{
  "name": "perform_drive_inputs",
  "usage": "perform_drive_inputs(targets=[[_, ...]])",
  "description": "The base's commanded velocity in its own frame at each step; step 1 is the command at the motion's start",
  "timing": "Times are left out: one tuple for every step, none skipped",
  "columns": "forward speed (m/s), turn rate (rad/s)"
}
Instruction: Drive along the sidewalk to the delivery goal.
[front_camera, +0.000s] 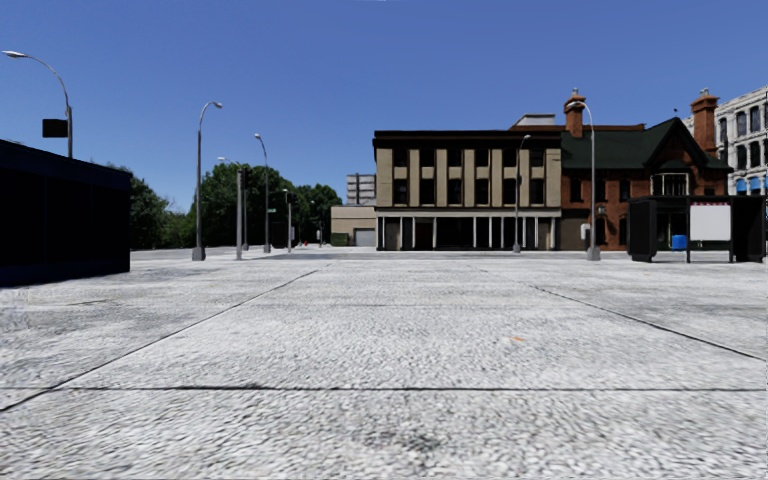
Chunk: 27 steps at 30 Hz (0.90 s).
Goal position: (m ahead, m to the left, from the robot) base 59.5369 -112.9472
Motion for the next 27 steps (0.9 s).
perform_drive_inputs(targets=[[0.00,0.76],[0.00,0.00],[0.00,0.00],[0.53,0.00],[2.00,0.00],[2.00,0.00],[2.00,0.00],[2.00,0.00],[2.00,0.00],[2.00,0.00],[2.00,0.00],[2.00,0.00],[2.00,0.00],[2.00,0.00],[2.00,0.00],[2.00,0.00],[2.00,0.00],[2.00,0.00],[2.00,0.00],[2.00,0.00],[2.00,0.00],[2.00,0.00],[2.00,0.00],[2.00,0.00],[2.00,0.00],[2.00,0.00],[2.00,0.00]])
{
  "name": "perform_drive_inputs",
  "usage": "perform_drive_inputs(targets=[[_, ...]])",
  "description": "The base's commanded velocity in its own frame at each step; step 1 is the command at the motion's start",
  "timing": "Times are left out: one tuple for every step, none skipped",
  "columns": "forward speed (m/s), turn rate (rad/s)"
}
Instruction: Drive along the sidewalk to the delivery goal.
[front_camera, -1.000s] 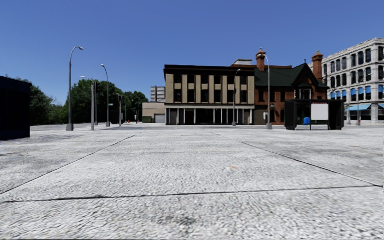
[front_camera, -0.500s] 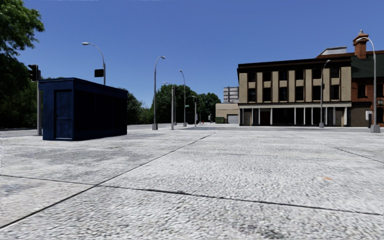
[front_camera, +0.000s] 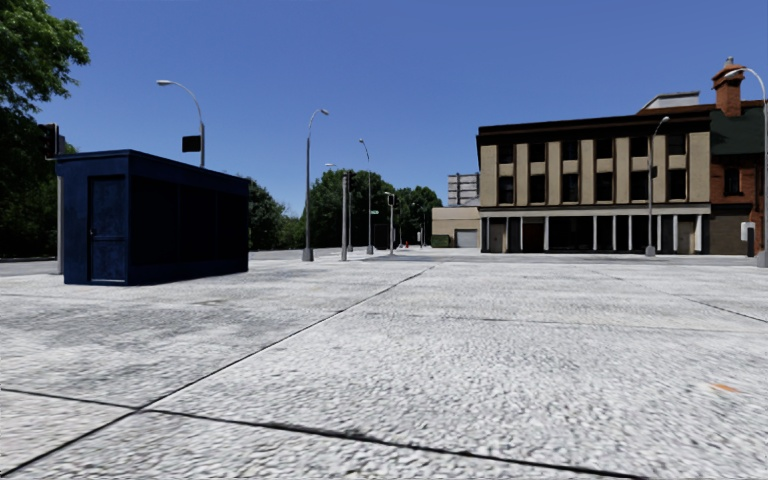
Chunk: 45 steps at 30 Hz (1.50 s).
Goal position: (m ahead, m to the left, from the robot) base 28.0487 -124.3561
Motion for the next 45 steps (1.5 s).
perform_drive_inputs(targets=[[2.00,0.00],[2.00,0.00],[2.00,0.00],[2.00,0.00],[2.00,0.00],[2.00,0.00],[2.00,0.00],[2.00,0.00],[2.00,0.00],[2.00,0.00],[2.00,0.00],[2.00,0.00],[2.00,0.00],[2.00,0.00],[2.00,0.00],[2.00,0.00],[2.00,0.00],[2.00,0.00],[2.00,0.00],[2.00,0.00],[2.00,0.00],[2.00,0.00],[2.00,0.00],[2.00,0.00],[2.00,0.00],[2.00,0.00],[2.00,0.00],[2.00,0.00],[2.00,0.00],[2.00,0.00],[2.00,0.00],[2.00,0.00],[2.00,0.00],[2.00,0.00],[2.00,0.00],[2.00,0.00],[2.00,0.00],[2.00,0.00],[2.00,0.00],[2.00,0.00],[2.00,0.00],[2.00,0.00],[2.00,0.00],[2.00,0.00],[2.00,0.00]])
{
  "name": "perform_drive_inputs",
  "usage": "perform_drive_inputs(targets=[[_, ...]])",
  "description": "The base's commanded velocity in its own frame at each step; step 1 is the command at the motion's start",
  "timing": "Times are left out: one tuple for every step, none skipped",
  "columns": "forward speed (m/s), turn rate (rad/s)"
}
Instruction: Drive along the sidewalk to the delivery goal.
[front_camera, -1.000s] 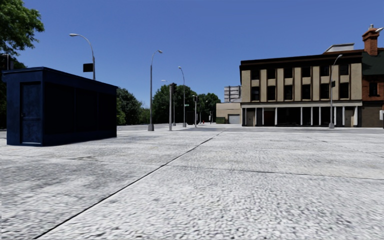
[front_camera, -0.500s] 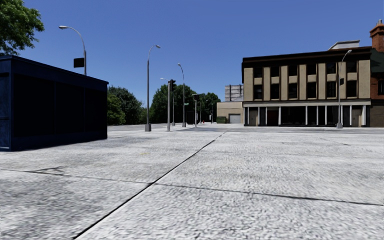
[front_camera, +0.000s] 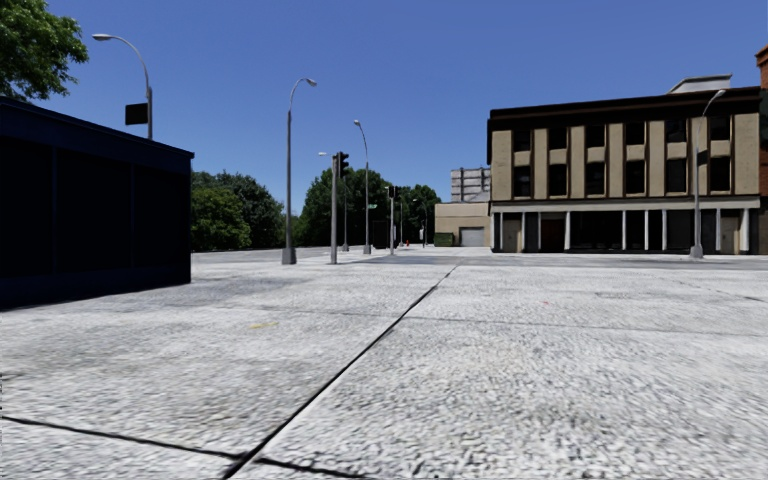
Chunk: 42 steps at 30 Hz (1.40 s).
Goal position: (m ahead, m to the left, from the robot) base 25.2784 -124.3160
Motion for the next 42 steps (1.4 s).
perform_drive_inputs(targets=[[2.00,0.00],[2.00,0.00],[2.00,0.00],[2.00,0.00],[2.00,0.00],[2.00,0.00],[2.00,0.00],[2.00,0.00],[2.00,0.00],[2.00,0.00],[2.00,0.00],[2.00,0.00],[2.00,0.00],[2.00,0.00],[2.00,0.00],[2.00,0.00],[2.00,0.53],[2.00,0.78],[2.00,1.20],[2.00,1.20],[2.00,1.20],[2.00,1.20],[2.00,0.80],[2.00,0.42],[2.00,0.00],[2.00,0.00],[2.00,0.00],[2.00,0.00],[2.00,0.00],[2.00,0.00],[2.00,0.00],[2.00,0.00],[2.00,0.00],[2.00,0.15],[2.00,0.65],[2.00,1.20],[2.00,1.20],[2.00,1.20],[2.00,1.20],[2.00,0.74],[2.00,0.74],[2.00,0.47]])
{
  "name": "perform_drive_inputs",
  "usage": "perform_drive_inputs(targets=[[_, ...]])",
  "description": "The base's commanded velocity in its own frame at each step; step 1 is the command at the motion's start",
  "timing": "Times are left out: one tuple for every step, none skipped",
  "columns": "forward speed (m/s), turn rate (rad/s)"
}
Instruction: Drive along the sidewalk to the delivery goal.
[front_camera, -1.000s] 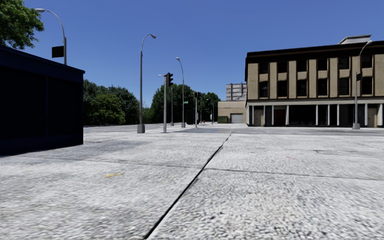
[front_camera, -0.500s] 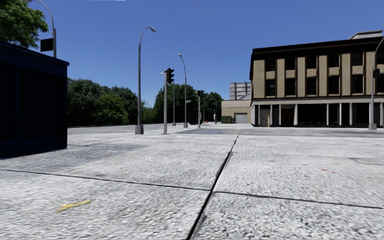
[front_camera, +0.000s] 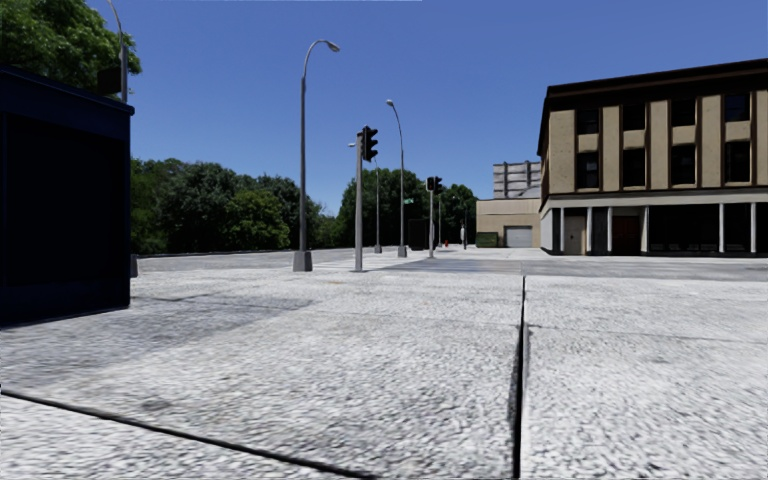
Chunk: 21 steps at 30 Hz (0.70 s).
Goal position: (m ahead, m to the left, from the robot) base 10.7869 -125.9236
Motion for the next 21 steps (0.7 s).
perform_drive_inputs(targets=[[2.00,0.18],[2.00,0.09],[2.00,0.06],[2.00,0.03],[2.00,0.02],[2.00,0.00],[2.00,0.00],[2.00,0.00],[2.00,0.00],[2.00,0.01],[2.00,0.01],[2.00,0.48],[2.00,0.93],[2.00,1.20],[2.00,1.20],[2.00,1.20],[2.00,1.20],[2.00,1.17],[2.00,1.17],[2.00,0.32],[2.00,0.17]])
